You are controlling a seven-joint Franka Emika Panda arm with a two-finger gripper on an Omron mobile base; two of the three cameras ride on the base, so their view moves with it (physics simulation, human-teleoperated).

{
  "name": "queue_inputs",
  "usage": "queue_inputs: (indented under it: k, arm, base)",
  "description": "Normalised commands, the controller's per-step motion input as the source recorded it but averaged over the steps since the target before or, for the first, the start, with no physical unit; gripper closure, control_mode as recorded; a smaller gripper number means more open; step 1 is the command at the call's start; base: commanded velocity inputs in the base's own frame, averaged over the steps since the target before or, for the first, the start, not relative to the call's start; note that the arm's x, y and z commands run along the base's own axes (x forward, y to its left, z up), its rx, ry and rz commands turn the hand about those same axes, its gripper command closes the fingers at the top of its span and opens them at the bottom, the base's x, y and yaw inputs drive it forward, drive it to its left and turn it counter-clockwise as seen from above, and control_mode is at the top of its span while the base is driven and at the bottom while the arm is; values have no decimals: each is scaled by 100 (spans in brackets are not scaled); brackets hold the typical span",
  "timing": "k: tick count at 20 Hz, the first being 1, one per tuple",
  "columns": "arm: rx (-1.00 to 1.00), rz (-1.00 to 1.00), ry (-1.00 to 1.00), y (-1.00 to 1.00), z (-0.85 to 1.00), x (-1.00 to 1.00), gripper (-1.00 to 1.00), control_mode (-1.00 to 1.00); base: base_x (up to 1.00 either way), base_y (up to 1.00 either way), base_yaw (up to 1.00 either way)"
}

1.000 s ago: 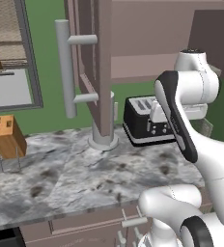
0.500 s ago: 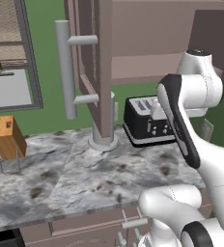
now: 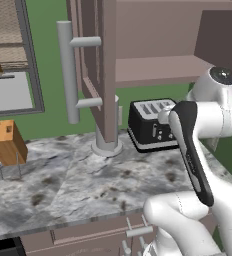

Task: Pick up the bar soap and dish brush from the sink, and place them back in the cabinet, and close the cabinet doors.

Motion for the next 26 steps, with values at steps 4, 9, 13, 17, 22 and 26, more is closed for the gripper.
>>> queue_inputs:
  k: [4, 9, 13, 17, 22, 26]
  arm:
    - [0, 0, -34, -5, 8, 0, 100, -100]
    - [0, 0, -36, -1, 35, 0, 100, -100]
    - [0, 0, -29, 0, 56, 0, 100, -100]
    - [0, 0, -27, 0, 60, 0, 100, -100]
    - [0, 0, -17, 0, 63, -1, 100, -100]
    - [0, 0, -4, 0, 72, 0, 100, -100]
  base:
    - [0, 0, 0]
    - [0, 0, 0]
    - [0, 0, 0]
    - [0, 0, 0]
    - [0, 0, 0]
    - [0, 0, 0]
